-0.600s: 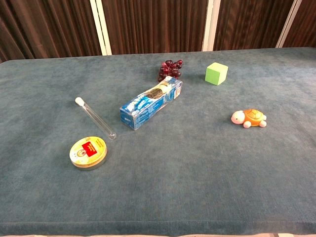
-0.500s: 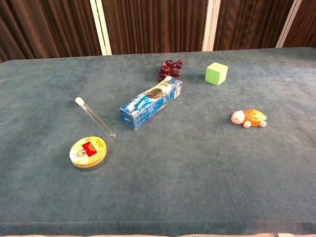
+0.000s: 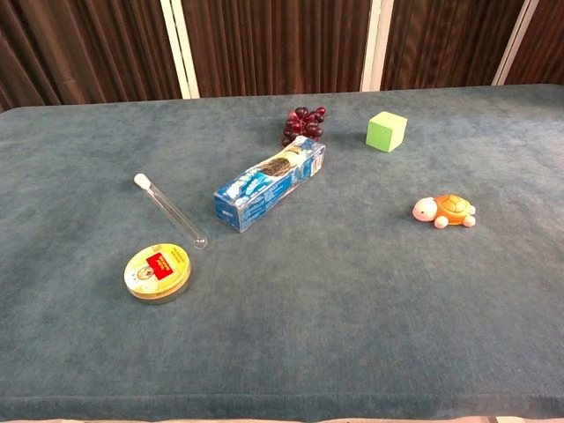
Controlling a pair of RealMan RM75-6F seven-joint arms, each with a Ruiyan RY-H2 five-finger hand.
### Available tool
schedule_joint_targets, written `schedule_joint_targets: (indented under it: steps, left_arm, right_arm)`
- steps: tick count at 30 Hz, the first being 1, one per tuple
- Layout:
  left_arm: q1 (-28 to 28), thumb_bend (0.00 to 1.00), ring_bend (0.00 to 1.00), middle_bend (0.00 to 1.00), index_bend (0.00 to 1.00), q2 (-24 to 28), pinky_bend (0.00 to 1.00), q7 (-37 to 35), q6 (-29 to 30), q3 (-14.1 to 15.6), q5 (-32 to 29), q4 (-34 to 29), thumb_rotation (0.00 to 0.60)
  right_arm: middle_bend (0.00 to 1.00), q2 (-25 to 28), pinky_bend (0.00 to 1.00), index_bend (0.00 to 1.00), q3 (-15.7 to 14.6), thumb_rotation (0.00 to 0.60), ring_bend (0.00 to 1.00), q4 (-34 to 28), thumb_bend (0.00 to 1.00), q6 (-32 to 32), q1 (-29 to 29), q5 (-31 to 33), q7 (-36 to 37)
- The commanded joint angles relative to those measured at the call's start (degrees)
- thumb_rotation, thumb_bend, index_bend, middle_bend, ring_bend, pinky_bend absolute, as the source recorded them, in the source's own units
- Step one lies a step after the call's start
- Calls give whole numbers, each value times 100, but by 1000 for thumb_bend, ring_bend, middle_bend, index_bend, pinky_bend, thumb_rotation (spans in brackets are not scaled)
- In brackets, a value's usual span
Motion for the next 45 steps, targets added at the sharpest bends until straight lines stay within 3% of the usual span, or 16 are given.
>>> schedule_joint_targets:
  steps: [1,5,10,16,24,34,45]
  left_arm:
    - [3,471,258,240,238,11,332,-27,-12,-8,-37,-2,600]
    - [-5,472,258,240,239,17,333,-47,-15,-17,-35,-7,600]
    - [-2,472,258,240,239,36,333,-66,-31,10,-16,-3,600]
    - [9,471,258,240,239,69,333,-150,-42,0,-67,-14,600]
    - [9,473,258,240,239,97,334,-170,-60,18,-51,-38,600]
    - [24,473,258,240,238,106,334,-175,4,25,11,-42,600]
    - [30,473,258,240,239,95,334,-146,8,36,31,-40,600]
  right_arm:
    - [124,15,775,169,281,600,630,-332,123,-641,631,-99,-579]
    - [212,-105,970,318,454,600,841,-416,124,-1140,1046,31,-798]
    - [284,-325,1000,397,640,600,928,-351,158,-1750,1454,449,-947]
    - [353,-666,1000,467,823,600,963,69,270,-2141,1844,792,-822]
    - [425,-1282,1000,538,1070,600,970,1049,348,-2445,2303,1163,-430]
    - [438,-1753,1000,536,1043,600,973,1732,352,-2945,2609,1634,-242]
    - [438,-1916,1000,531,863,600,973,1966,321,-3054,2695,1657,8]
